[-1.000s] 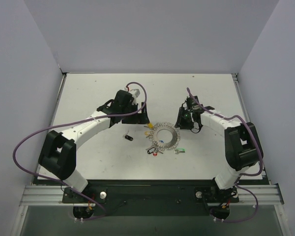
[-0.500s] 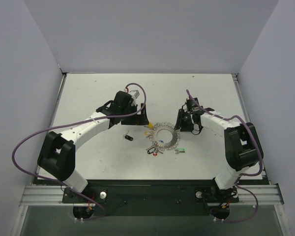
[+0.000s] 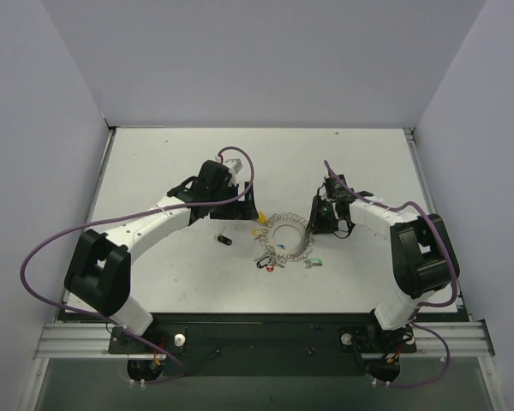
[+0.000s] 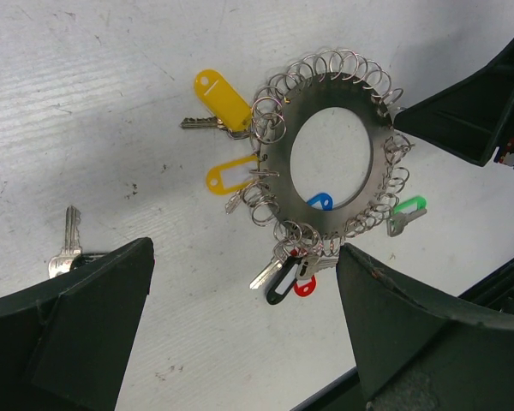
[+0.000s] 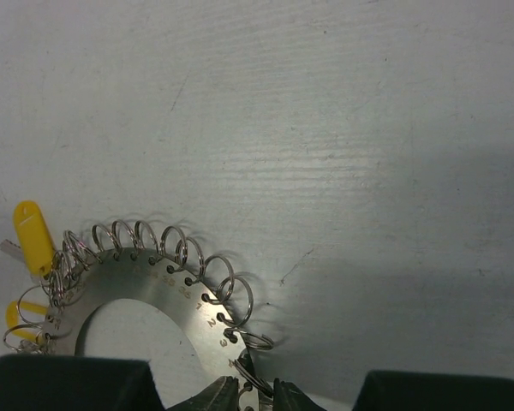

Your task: Put the keys on the keyring

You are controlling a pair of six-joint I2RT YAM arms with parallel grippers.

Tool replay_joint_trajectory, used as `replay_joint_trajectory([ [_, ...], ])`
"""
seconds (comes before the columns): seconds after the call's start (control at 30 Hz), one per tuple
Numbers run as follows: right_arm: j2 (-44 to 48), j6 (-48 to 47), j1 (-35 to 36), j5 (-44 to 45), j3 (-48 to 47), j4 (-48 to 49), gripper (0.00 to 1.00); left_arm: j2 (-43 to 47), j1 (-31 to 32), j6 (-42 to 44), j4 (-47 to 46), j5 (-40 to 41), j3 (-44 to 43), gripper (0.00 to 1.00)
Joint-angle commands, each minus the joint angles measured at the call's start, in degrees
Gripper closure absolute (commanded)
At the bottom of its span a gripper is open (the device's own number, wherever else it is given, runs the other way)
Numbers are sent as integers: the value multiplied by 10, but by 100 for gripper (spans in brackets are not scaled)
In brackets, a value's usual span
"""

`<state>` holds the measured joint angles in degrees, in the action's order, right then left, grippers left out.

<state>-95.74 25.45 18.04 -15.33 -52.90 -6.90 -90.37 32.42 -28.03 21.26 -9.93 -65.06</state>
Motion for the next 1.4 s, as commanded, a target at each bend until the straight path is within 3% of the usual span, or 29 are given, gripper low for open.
replay_joint_trajectory([
  [0.0,28,-5,5,-6,5,-11,77,25,-3,0,-12,5,-1,3],
  [0.3,36,-9,4,-7,3,-18,75,21,-3,0,-14,5,0,3],
  [0.43,36,-11,5,-7,5,-20,64,20,-3,0,-15,4,-1,3],
  [0.53,35,-13,6,-8,8,-21,64,19,-3,0,-15,4,-1,3],
  [1.03,34,-15,12,-5,10,-23,79,17,-3,0,-16,1,-5,3],
  [1.37,20,-13,17,11,5,-28,80,15,-3,2,-15,3,-7,2],
])
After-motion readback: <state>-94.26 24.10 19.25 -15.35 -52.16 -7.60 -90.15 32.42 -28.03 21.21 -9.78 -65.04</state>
